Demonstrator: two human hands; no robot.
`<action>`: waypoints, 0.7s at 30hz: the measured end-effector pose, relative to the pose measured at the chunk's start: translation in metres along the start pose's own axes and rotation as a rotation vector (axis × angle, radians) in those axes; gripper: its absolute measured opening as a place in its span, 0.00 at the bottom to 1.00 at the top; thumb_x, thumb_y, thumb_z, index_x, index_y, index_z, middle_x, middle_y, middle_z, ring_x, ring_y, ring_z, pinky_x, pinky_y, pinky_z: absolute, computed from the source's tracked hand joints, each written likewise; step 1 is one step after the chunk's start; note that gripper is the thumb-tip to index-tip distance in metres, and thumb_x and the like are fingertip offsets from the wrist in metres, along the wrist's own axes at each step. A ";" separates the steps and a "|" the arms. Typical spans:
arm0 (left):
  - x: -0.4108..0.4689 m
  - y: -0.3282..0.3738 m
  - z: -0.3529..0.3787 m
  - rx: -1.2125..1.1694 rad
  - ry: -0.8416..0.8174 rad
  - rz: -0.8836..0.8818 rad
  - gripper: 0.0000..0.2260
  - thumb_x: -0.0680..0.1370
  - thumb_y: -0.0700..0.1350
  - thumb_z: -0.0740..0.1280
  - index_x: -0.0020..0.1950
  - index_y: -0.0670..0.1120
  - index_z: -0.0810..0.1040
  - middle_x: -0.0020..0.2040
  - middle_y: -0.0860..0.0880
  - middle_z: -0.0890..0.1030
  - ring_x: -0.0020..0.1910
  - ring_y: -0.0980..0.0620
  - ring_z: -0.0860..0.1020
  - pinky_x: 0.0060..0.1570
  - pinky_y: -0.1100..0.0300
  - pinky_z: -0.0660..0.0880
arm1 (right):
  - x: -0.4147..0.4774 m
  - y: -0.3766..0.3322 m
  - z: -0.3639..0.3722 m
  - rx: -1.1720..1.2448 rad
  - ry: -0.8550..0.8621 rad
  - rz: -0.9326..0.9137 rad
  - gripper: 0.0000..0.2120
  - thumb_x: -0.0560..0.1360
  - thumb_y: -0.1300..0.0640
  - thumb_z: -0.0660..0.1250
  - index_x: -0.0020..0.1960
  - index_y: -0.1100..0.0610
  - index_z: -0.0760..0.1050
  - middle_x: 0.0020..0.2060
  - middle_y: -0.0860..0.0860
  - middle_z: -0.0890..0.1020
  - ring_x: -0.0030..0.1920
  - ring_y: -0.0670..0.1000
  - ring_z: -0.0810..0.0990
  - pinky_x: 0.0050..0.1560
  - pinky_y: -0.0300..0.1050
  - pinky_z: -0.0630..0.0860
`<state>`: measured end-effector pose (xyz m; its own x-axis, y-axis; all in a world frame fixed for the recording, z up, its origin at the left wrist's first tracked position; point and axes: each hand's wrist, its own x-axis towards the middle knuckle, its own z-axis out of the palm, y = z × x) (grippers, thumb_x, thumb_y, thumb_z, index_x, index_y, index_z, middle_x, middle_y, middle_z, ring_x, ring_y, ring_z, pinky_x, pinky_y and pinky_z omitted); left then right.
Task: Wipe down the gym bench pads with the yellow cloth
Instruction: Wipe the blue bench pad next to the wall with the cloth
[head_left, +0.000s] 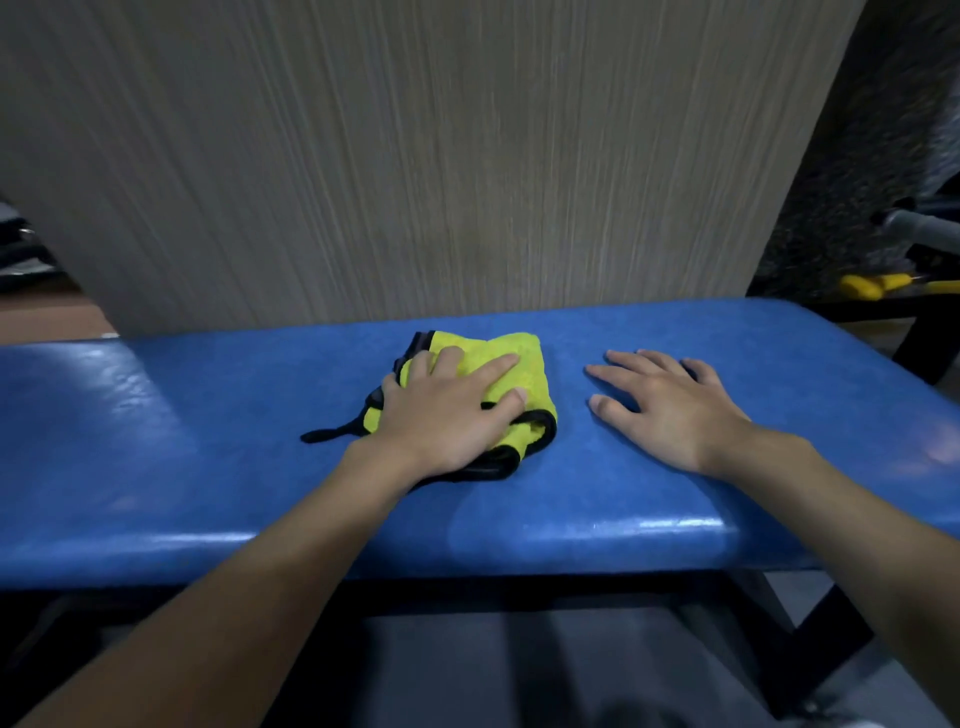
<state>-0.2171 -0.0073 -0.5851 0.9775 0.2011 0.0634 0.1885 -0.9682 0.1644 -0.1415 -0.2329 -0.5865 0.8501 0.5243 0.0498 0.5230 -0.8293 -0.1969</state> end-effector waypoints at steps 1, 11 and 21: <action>-0.014 -0.001 -0.001 0.001 0.008 0.003 0.24 0.79 0.69 0.47 0.75 0.72 0.54 0.79 0.49 0.58 0.78 0.44 0.52 0.73 0.34 0.51 | -0.001 -0.001 -0.001 0.002 0.003 -0.001 0.26 0.81 0.37 0.49 0.77 0.40 0.59 0.79 0.42 0.57 0.79 0.48 0.51 0.77 0.57 0.45; -0.090 -0.006 -0.003 0.058 0.061 -0.002 0.35 0.68 0.73 0.35 0.76 0.72 0.49 0.76 0.52 0.60 0.77 0.46 0.54 0.72 0.36 0.55 | 0.010 -0.023 -0.016 -0.021 0.013 -0.052 0.24 0.82 0.40 0.50 0.77 0.43 0.60 0.76 0.43 0.64 0.78 0.50 0.55 0.75 0.66 0.44; -0.003 -0.023 -0.006 0.027 -0.022 -0.043 0.27 0.76 0.72 0.46 0.75 0.73 0.53 0.79 0.49 0.59 0.78 0.42 0.54 0.72 0.32 0.53 | 0.017 -0.029 0.006 -0.049 -0.062 -0.032 0.26 0.82 0.38 0.45 0.79 0.42 0.54 0.80 0.43 0.52 0.79 0.49 0.47 0.76 0.60 0.43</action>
<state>-0.2247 0.0152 -0.5828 0.9703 0.2394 0.0355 0.2324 -0.9625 0.1399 -0.1432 -0.1985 -0.5861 0.8284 0.5601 -0.0061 0.5532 -0.8198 -0.1480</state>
